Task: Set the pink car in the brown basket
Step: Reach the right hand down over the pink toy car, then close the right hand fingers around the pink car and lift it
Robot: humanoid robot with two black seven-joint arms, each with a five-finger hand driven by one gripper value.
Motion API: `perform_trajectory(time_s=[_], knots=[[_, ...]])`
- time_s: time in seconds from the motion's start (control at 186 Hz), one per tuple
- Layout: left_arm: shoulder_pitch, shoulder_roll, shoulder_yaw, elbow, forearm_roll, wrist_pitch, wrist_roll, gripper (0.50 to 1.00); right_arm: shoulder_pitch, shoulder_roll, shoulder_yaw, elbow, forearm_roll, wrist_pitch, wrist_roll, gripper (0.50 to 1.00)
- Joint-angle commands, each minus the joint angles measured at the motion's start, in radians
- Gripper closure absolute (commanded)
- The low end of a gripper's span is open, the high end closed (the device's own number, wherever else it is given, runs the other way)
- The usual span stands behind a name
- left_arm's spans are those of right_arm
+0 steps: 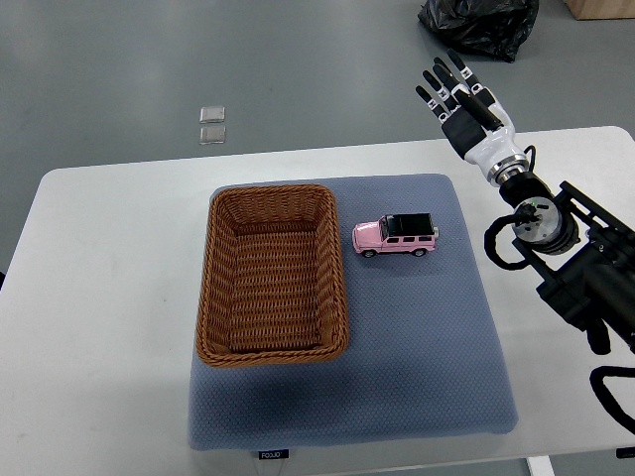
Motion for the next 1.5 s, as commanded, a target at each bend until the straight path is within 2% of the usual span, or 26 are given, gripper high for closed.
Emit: perform_trajectory(time_s=[0.0, 0.209, 0.316, 0.45, 0.499, 0.504, 0.525, 0.595, 0.67, 0.761, 0.949, 1.18, 1.496], knots=[[0.0, 0.0, 0.0, -0.001, 0.0, 0.0, 0.0, 0.5, 0.002, 0.0, 0.0, 0.0, 0.0, -0.002, 0.0, 0.593], [0.0, 0.0, -0.003, 0.001, -0.003, 0.002, -0.002, 0.5, 0.011, -0.012, -0.011, 0.0, -0.003, 0.005, 0.0, 0.593], [0.0, 0.0, -0.005, 0.007, -0.003, 0.002, 0.0, 0.5, 0.035, -0.032, -0.083, 0.0, -0.123, 0.046, 0.0, 0.593], [0.002, 0.0, -0.003, 0.011, -0.003, 0.002, 0.0, 0.5, 0.087, -0.104, -0.225, 0.014, -0.474, 0.081, -0.002, 0.593], [0.002, 0.0, -0.003, 0.011, -0.003, 0.002, 0.0, 0.5, 0.087, -0.104, -0.225, 0.014, -0.474, 0.081, -0.002, 0.593], [0.003, 0.0, -0.002, 0.013, -0.004, 0.002, -0.002, 0.5, 0.131, -0.157, -0.31, 0.031, -0.67, 0.081, -0.002, 0.593], [0.003, 0.0, -0.003, 0.013, -0.003, 0.002, -0.002, 0.5, 0.149, -0.179, -0.351, 0.04, -0.754, 0.081, -0.002, 0.595], [0.003, 0.0, -0.002, 0.013, -0.003, 0.002, 0.0, 0.5, 0.198, -0.229, -0.457, 0.075, -0.945, 0.084, -0.002, 0.593], [0.003, 0.0, -0.001, 0.011, -0.003, 0.002, 0.0, 0.5, 0.273, -0.301, -0.578, 0.163, -1.104, 0.109, -0.008, 0.593], [0.003, 0.0, -0.002, 0.01, -0.003, 0.002, 0.0, 0.5, 0.345, -0.342, -0.702, 0.224, -1.144, 0.13, -0.037, 0.593], [0.003, 0.0, -0.002, 0.007, -0.004, 0.002, 0.0, 0.5, 0.377, -0.318, -0.807, 0.224, -1.157, 0.089, -0.041, 0.593], [0.003, 0.0, -0.002, 0.01, -0.004, 0.002, 0.0, 0.5, 0.328, -0.249, -0.821, 0.157, -1.163, -0.017, -0.048, 0.593], [0.003, 0.0, -0.002, 0.014, -0.004, 0.002, 0.0, 0.5, 0.319, -0.235, -0.897, 0.115, -1.183, -0.038, -0.058, 0.601]])
